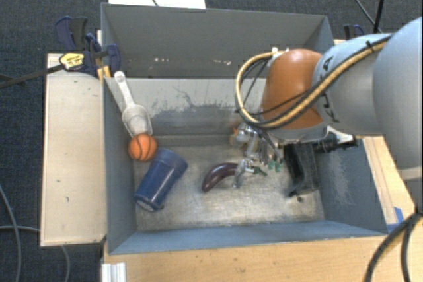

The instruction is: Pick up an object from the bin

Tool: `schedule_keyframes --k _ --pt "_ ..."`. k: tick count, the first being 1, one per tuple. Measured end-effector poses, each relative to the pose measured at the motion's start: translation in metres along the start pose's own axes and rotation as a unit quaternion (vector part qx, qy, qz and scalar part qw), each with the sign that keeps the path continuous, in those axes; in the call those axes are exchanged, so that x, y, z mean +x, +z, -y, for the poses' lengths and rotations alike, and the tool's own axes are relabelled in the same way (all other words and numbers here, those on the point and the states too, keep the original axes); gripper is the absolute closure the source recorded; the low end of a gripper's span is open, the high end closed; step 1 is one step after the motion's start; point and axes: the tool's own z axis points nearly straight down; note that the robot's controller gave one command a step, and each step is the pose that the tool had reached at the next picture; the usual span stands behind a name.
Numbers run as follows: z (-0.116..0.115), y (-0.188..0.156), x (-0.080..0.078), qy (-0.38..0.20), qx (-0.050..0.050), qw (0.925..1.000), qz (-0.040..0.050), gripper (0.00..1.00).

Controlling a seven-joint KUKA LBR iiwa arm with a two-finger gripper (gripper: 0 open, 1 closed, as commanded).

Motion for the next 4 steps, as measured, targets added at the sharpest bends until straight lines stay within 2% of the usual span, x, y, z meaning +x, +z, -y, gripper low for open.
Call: schedule_keyframes --k 1,2,4 --pt "0.0104 0.0264 0.0027 -0.036 0.0 0.9994 -0.0015 0.0" --pt "0.0038 0.027 -0.0023 0.042 0.0 0.9991 -0.0009 1.0" --pt "0.0038 0.0257 -0.0021 0.042 0.0 0.9991 -0.0007 1.0"
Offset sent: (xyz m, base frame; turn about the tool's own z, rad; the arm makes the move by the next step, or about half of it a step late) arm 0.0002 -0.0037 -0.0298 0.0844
